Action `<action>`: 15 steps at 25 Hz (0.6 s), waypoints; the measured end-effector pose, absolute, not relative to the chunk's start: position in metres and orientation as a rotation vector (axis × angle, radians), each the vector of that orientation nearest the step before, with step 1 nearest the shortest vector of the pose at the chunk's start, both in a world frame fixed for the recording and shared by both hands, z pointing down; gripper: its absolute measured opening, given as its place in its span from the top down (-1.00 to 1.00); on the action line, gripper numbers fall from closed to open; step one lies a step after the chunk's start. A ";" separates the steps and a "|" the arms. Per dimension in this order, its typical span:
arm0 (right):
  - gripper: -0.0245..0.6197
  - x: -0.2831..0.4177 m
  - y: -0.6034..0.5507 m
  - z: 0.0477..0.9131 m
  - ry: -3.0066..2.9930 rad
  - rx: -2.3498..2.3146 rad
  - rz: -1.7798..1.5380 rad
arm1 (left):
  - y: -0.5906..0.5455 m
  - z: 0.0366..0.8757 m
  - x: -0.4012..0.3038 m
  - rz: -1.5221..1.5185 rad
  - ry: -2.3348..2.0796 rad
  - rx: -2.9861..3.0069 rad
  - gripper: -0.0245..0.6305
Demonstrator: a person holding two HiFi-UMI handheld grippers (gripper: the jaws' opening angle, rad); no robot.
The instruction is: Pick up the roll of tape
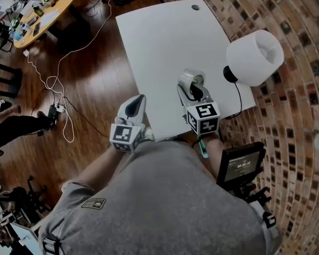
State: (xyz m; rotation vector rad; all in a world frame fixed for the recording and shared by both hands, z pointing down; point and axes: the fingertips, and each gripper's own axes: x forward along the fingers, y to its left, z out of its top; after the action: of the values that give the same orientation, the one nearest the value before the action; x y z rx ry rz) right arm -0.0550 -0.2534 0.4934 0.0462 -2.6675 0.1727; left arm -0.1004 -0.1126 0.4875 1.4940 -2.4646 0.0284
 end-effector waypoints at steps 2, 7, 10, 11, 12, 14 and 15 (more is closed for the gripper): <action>0.49 -0.053 -0.255 0.481 -2.701 0.077 0.177 | -0.116 0.481 -0.101 0.017 -2.463 1.511 0.92; 0.49 -0.049 -0.260 0.452 -2.782 0.150 0.176 | -0.124 0.462 -0.107 0.032 -2.492 1.584 0.92; 0.48 -0.044 -0.262 0.433 -2.846 0.175 0.193 | -0.136 0.449 -0.106 0.040 -2.499 1.615 0.92; 0.48 -0.041 -0.263 0.429 -2.862 0.188 0.193 | -0.139 0.445 -0.106 0.033 -2.502 1.612 0.92; 0.48 -0.039 -0.264 0.425 -2.877 0.199 0.183 | -0.142 0.441 -0.107 0.032 -2.509 1.614 0.92; 0.48 -0.033 -0.265 0.419 -2.907 0.218 0.144 | -0.147 0.436 -0.109 0.030 -2.524 1.620 0.92; 0.48 -0.031 -0.264 0.415 -2.925 0.222 0.126 | -0.149 0.434 -0.110 0.023 -2.530 1.623 0.92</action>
State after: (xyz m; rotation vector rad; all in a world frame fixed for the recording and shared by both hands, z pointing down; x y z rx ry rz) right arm -0.0305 -0.2642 0.4149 0.2220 -2.9248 0.1265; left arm -0.1096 -0.1491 0.4339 1.6231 -2.5299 0.0235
